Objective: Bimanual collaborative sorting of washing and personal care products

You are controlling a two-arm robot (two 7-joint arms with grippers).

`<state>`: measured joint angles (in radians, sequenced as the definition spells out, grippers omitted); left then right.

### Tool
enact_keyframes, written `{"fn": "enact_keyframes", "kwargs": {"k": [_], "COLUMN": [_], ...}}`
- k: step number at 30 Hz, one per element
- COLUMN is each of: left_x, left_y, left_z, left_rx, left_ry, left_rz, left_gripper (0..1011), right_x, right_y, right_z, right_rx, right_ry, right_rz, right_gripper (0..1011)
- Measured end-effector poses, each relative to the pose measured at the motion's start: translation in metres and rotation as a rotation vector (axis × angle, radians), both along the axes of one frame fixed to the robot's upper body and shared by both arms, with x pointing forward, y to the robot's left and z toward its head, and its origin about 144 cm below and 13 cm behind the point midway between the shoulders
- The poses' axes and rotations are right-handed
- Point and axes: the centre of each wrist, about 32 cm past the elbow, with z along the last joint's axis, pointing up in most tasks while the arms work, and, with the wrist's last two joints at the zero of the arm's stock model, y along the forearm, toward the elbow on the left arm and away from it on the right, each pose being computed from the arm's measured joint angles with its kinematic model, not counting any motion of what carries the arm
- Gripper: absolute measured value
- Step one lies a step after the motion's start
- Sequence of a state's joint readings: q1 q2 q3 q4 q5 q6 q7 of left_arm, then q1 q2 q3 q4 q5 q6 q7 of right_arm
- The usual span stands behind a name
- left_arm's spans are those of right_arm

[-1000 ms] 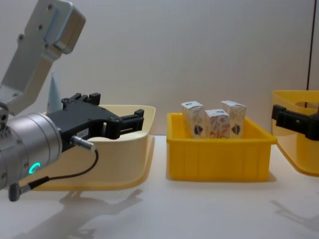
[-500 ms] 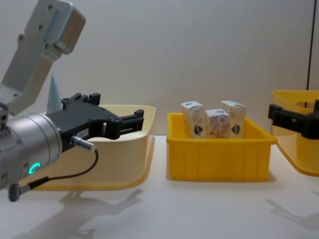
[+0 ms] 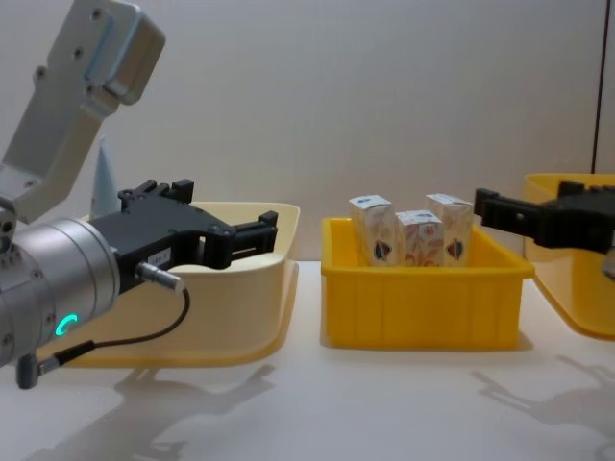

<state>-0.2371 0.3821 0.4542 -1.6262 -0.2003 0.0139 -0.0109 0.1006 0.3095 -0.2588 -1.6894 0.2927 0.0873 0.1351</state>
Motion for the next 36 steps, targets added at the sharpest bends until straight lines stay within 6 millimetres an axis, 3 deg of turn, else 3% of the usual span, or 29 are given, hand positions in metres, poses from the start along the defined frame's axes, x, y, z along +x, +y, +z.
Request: {"fn": "enact_keyframes", "kwargs": {"k": [23, 36], "left_x": [0.0, 0.0], "left_y": [0.0, 0.0], "left_z": [0.0, 0.0], "left_rx": [0.0, 0.0], "left_ry": [0.0, 0.0], "left_rz": [0.0, 0.0], "left_gripper": [1001, 1000], "right_x": [0.055, 0.073], "right_y": [0.037, 0.054], "right_z": [0.012, 0.009], "right_rx": [-0.027, -0.058], "right_ry": [0.057, 0.094], "right_rz": [0.0, -0.014], "right_gripper": [1001, 1001]}}
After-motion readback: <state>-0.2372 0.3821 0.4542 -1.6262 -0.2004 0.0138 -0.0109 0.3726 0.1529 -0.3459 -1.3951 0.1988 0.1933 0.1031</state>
